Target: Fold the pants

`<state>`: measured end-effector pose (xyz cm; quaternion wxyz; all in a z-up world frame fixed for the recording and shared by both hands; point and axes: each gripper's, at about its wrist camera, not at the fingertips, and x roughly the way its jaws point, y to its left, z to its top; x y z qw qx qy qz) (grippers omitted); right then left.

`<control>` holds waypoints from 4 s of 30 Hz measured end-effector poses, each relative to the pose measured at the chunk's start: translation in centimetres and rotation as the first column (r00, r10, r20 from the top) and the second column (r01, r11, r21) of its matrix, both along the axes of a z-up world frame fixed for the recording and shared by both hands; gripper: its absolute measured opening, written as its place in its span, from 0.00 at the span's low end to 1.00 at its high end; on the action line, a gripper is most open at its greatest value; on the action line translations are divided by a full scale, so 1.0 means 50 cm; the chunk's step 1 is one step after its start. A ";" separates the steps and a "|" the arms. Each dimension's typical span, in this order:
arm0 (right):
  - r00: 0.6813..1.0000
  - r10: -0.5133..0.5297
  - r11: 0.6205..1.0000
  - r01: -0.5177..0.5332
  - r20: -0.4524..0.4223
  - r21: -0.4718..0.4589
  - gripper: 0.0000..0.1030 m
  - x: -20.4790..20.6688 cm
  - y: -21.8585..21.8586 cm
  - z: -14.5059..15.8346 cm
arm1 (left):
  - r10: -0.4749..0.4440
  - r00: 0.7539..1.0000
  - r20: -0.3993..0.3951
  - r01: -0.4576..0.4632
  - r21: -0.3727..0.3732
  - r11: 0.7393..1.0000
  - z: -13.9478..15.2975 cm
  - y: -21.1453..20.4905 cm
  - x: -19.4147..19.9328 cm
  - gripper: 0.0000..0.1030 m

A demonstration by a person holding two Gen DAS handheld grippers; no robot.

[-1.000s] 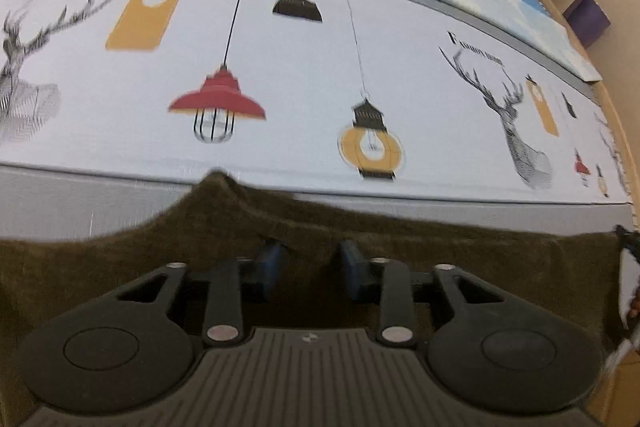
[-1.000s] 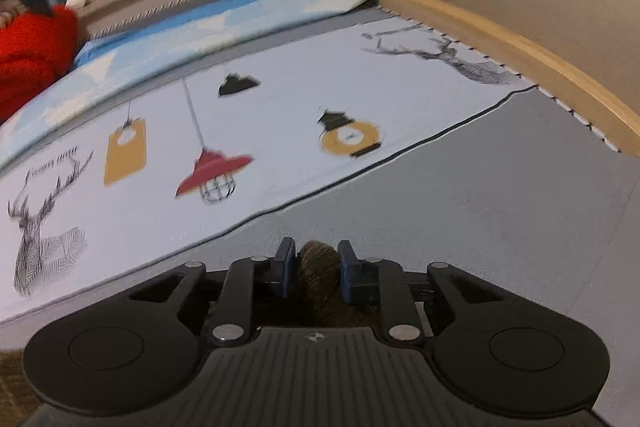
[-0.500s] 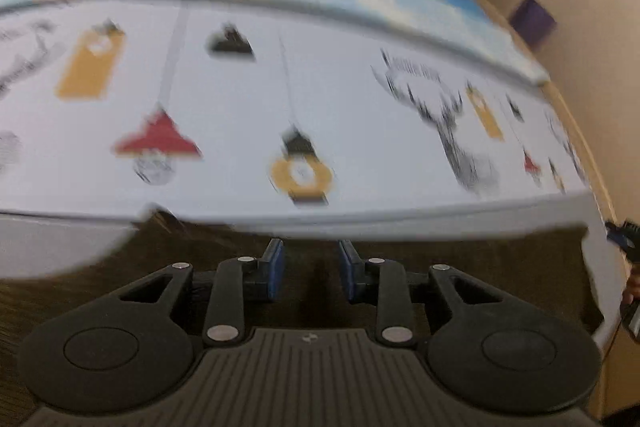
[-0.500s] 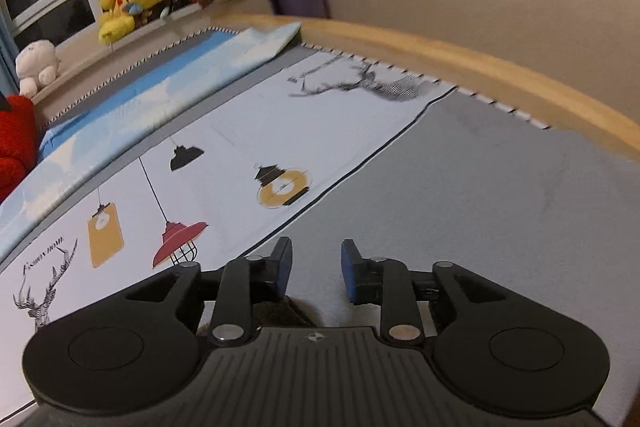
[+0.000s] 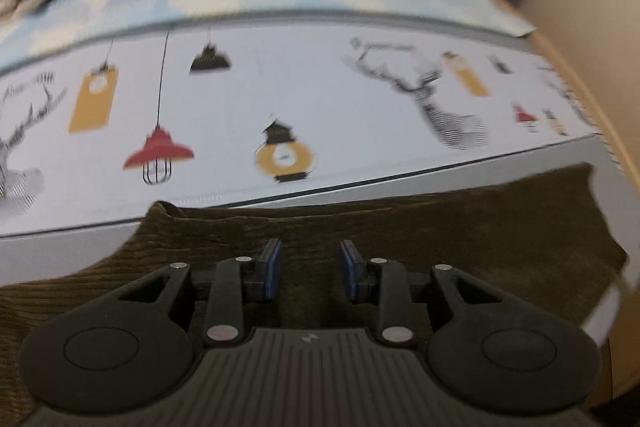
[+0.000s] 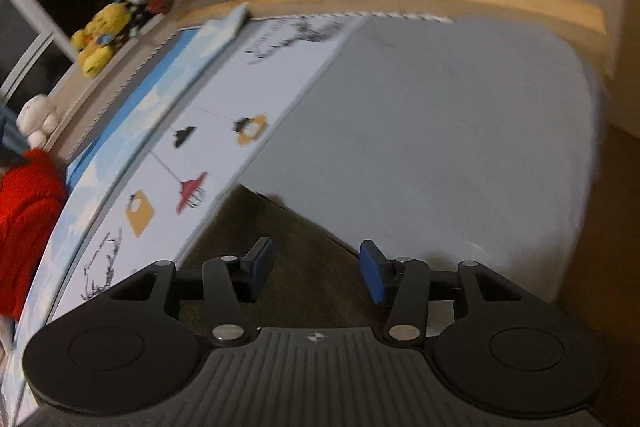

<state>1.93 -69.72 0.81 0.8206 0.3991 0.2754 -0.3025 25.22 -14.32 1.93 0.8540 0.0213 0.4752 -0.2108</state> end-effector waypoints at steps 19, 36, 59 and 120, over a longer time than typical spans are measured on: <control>0.985 -0.170 0.966 0.169 -0.009 0.198 0.32 -0.025 0.030 -0.169 | -0.018 1.000 -0.018 0.019 0.061 0.998 0.005 0.114 -0.266 0.47; 0.956 -0.271 0.951 0.284 -0.108 0.121 0.36 0.000 0.066 -0.163 | 0.120 0.991 -0.052 -0.118 0.032 0.992 0.010 0.240 -0.237 0.47; 0.969 -0.243 0.968 0.240 -0.051 -0.071 0.19 0.037 0.130 -0.083 | 0.135 0.991 -0.020 -0.135 -0.012 0.991 0.032 0.272 -0.242 0.47; 0.118 0.881 -0.175 -0.819 -0.459 -0.546 0.27 0.038 0.998 -0.059 | 0.179 0.981 -0.075 -0.175 0.060 0.983 -0.009 0.240 -0.201 0.47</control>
